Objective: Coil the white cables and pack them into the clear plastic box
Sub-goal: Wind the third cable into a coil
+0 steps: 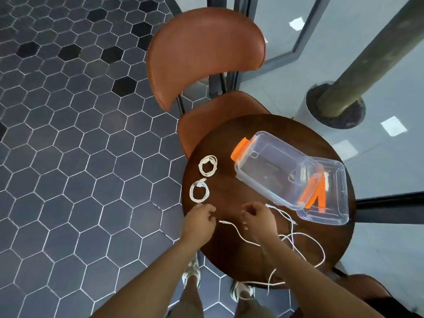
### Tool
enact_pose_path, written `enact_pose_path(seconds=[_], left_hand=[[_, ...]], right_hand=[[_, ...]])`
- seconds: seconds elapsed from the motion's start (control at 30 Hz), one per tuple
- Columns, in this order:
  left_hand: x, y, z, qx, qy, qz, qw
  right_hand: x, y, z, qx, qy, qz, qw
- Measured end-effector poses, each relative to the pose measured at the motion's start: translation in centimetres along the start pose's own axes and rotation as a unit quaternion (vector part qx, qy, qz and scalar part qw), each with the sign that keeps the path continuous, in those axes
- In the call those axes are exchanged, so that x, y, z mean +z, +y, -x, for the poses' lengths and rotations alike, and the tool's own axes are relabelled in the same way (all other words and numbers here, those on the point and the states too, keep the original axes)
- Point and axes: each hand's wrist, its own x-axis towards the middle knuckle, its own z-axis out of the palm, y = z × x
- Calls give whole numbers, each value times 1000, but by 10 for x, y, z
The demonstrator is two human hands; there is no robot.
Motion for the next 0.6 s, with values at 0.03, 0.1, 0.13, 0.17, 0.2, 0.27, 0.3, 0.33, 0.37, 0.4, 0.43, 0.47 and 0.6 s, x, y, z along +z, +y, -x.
enact_pose_path(seconds=[0.03,0.1,0.13,0.17,0.2,0.27,0.3,0.33,0.37,0.4,0.43,0.47,0.6], left_hand=[[7,4,7,23,-21,-32,999],[20,10,14,69,-58,-107,990],[25,13,16,83,-70,-140,984],[31,15,16,90,-74,-162,980],[37,17,16,85,-74,-170,979],[45,21,15,40,-55,-124,990],[49,22,15,9,-39,-87,995],[52,22,15,-19,-30,-57,998],[56,22,14,-42,-28,-38,998],[59,22,15,-67,-33,-19,997],[62,22,15,-91,-37,3,995],[63,23,15,-111,-41,24,993],[68,26,10,-168,-59,99,979]], right_hand=[[-8,10,8,-3,13,34,999],[-20,30,22,-25,29,106,994],[-22,40,27,-45,24,149,987],[-23,49,30,-71,13,199,977],[-22,57,32,-96,0,240,966],[-16,66,29,-135,-18,290,947],[-12,68,27,-148,-27,312,938],[-7,69,24,-157,-36,335,928],[-3,68,23,-160,-46,360,918],[1,67,21,-167,-52,380,908],[5,66,19,-178,-55,394,900],[9,66,17,-188,-55,406,893],[15,69,9,-198,-47,430,880]])
